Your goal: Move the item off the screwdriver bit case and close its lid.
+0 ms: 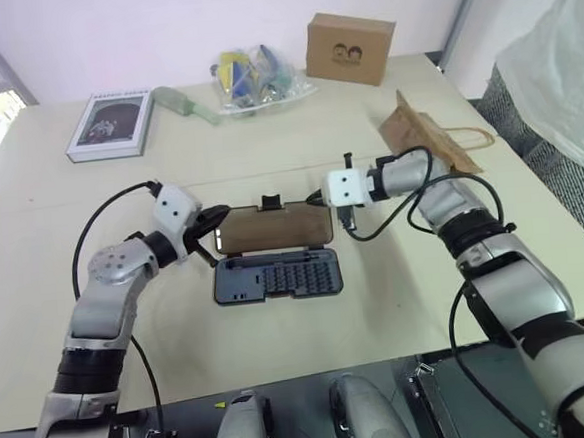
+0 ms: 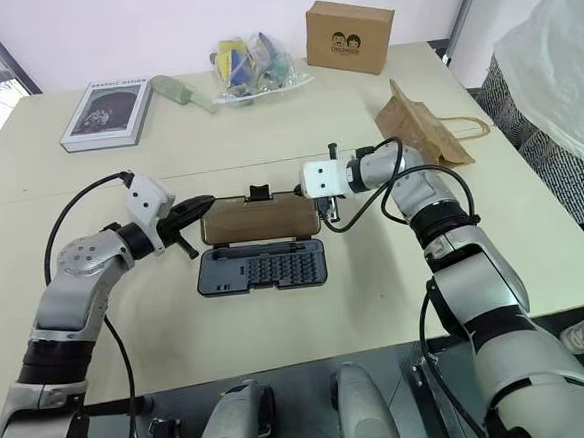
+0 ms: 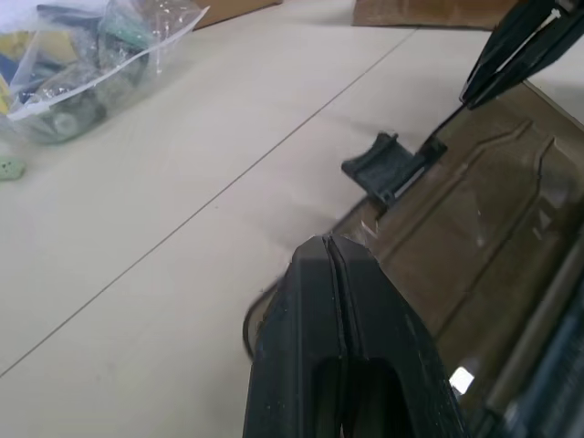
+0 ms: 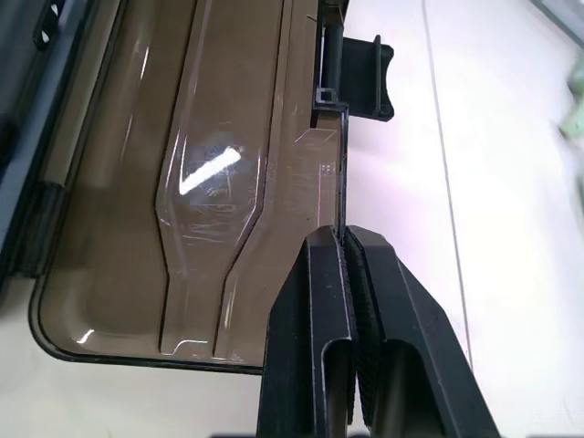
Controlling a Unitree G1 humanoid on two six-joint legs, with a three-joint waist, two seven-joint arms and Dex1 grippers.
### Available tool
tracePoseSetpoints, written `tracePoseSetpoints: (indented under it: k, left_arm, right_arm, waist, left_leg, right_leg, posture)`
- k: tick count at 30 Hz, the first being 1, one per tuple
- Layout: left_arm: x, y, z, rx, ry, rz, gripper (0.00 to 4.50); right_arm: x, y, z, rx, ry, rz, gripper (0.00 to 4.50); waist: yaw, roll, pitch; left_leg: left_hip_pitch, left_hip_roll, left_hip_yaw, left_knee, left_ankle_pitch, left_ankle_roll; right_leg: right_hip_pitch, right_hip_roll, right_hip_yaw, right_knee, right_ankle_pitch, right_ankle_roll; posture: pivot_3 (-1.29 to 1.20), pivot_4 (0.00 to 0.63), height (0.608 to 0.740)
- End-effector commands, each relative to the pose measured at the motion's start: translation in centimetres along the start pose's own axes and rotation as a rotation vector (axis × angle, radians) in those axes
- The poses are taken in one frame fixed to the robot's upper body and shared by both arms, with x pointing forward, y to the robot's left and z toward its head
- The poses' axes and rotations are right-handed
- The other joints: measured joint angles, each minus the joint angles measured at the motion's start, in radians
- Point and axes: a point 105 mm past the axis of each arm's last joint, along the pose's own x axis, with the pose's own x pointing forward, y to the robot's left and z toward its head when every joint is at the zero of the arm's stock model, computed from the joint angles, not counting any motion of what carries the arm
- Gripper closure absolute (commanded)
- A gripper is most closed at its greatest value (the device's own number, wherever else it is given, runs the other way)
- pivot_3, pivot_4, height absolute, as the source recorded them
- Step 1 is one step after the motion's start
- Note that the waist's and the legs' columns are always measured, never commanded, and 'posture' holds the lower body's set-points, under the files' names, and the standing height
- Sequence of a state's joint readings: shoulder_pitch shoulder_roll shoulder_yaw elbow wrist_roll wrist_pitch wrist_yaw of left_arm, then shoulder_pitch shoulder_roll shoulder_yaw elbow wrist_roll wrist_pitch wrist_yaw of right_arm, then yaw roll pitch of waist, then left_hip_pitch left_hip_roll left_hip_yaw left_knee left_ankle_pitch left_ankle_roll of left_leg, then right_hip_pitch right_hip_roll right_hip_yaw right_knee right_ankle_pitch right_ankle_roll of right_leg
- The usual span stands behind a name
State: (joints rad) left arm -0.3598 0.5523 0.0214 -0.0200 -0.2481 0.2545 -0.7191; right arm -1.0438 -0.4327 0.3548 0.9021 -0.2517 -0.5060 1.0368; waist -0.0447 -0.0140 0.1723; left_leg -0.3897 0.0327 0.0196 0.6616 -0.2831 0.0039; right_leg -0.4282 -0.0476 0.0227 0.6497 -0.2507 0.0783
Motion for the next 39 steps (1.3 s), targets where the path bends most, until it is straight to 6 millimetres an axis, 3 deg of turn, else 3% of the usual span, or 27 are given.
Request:
tracePoseSetpoints:
  k: [1, 10, 26, 29, 36, 39]
  left_arm:
    - [-0.3, 0.5, 1.3, 0.045, -0.032, 0.008, 4.50]
    - [-0.3, 0.3, 1.4, 0.050, -0.034, -0.001, 4.50]
    - [0.0, -0.2, 1.3, 0.042, -0.037, -0.005, 4.50]
    - [0.1, -0.3, 1.3, 0.040, -0.038, -0.006, 4.50]
    - [0.3, -0.5, 1.2, 0.033, -0.039, -0.011, 4.50]
    - [0.2, -0.4, 1.2, 0.030, -0.039, -0.010, 4.50]
  right_arm:
    - [0.5, -0.6, 1.4, -0.077, -0.036, 0.002, 4.45]
    - [1.2, -1.0, 1.6, -0.163, -0.029, -0.033, 4.45]
    - [0.6, -1.0, 0.1, -0.122, 0.029, -0.022, 4.45]
    - [0.4, -0.8, -0.4, -0.102, 0.051, -0.013, 3.61]
    - [-0.6, -1.1, -1.1, -0.065, 0.076, -0.029, 0.03]
    - [-2.1, -2.6, -0.3, 0.031, 0.023, -0.085, 0.03]
  waist:
    - [0.000, 0.000, 0.000]
    - [0.000, 0.000, 0.000]
    - [0.001, 0.000, 0.000]
    - [0.003, 0.000, 0.000]
    - [0.001, 0.000, 0.000]
    - [0.002, 0.000, 0.000]
  left_leg:
    - [0.000, 0.000, 0.000, 0.000, 0.000, 0.000]
    - [0.000, 0.000, 0.000, 0.000, 0.000, 0.000]
    - [0.000, 0.000, 0.000, 0.000, 0.000, 0.000]
    - [0.000, 0.000, 0.000, 0.000, 0.000, 0.000]
    - [0.000, 0.000, 0.000, 0.000, 0.000, 0.000]
    - [0.000, 0.000, 0.000, 0.000, 0.000, 0.000]
  right_leg:
    - [0.000, 0.000, 0.000, 0.000, 0.000, 0.000]
    - [0.000, 0.000, 0.000, 0.000, 0.000, 0.000]
    - [0.000, -0.001, 0.000, 0.000, 0.000, 0.000]
    - [0.000, -0.001, 0.000, 0.000, 0.000, 0.000]
    - [0.000, -0.001, 0.000, 0.000, 0.000, 0.000]
    - [0.000, -0.001, 0.000, 0.000, 0.000, 0.000]
  posture:
    - [0.00, 0.150, 0.740]
    - [0.00, 0.150, 0.740]
    - [0.00, 0.150, 0.740]
    - [0.00, 0.150, 0.740]
    - [0.00, 0.150, 0.740]
    - [0.00, 0.150, 0.740]
